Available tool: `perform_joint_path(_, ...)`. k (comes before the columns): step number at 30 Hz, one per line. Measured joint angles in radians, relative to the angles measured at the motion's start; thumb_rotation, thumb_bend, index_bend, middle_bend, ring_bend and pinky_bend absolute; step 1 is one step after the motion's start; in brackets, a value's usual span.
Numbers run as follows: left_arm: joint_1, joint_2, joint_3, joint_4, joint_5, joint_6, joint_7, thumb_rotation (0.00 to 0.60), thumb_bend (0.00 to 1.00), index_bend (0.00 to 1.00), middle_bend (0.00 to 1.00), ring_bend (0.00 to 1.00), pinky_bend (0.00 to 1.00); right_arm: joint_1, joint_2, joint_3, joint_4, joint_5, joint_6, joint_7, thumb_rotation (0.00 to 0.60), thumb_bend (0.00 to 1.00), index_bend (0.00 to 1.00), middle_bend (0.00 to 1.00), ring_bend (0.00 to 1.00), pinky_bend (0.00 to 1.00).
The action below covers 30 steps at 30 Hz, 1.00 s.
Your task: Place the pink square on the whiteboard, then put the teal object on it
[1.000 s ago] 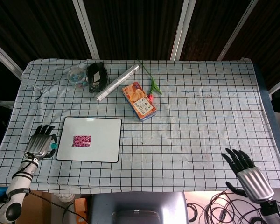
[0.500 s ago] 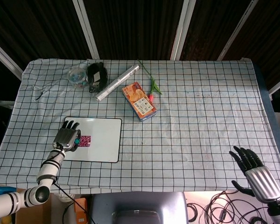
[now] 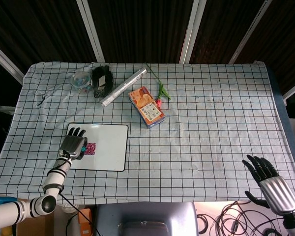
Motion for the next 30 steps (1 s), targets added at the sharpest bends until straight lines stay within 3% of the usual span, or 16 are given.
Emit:
perform_joint_path(2,-0.003,0.003,0.003,-0.003,-0.013,-0.004,-0.001,0.6,0.34,0.19,0.09,0.0,0.02,0.001,0.0,0.001,0.0,0.001,-0.001,0.001,0.6,0.17,0.0,0.0,0.0,0.1)
perform_joint_path(4,-0.004,0.011,0.005,-0.014,-0.017,-0.005,-0.004,0.6,0.35,0.15,0.08,0.0,0.02,0.001,0.0,0.002,0.001,0.004,-0.001,0.003,0.6,0.17,0.0,0.0,0.0,0.1)
perform_joint_path(15,0.033,0.103,0.036,-0.168,0.089,0.104,-0.027,0.6,0.34,0.07,0.04,0.0,0.03,-0.001,-0.006,0.002,0.005,0.006,-0.006,-0.009,0.6,0.17,0.0,0.0,0.0,0.1)
perform_joint_path(18,0.083,0.149,0.065,-0.217,0.176,0.179,-0.06,0.6,0.34,0.05,0.03,0.0,0.02,-0.002,-0.007,0.003,0.004,0.009,-0.008,-0.016,0.6,0.17,0.0,0.0,0.0,0.1)
perform_joint_path(24,0.252,0.215,0.171,-0.239,0.442,0.363,-0.231,0.6,0.34,0.0,0.0,0.0,0.0,-0.001,-0.018,0.003,-0.007,0.01,-0.021,-0.052,0.6,0.17,0.0,0.0,0.0,0.1)
perform_joint_path(30,0.415,0.184,0.242,-0.078,0.651,0.547,-0.425,0.6,0.34,0.0,0.0,0.0,0.0,0.009,-0.043,0.0,-0.028,0.004,-0.062,-0.125,0.6,0.17,0.0,0.0,0.0,0.11)
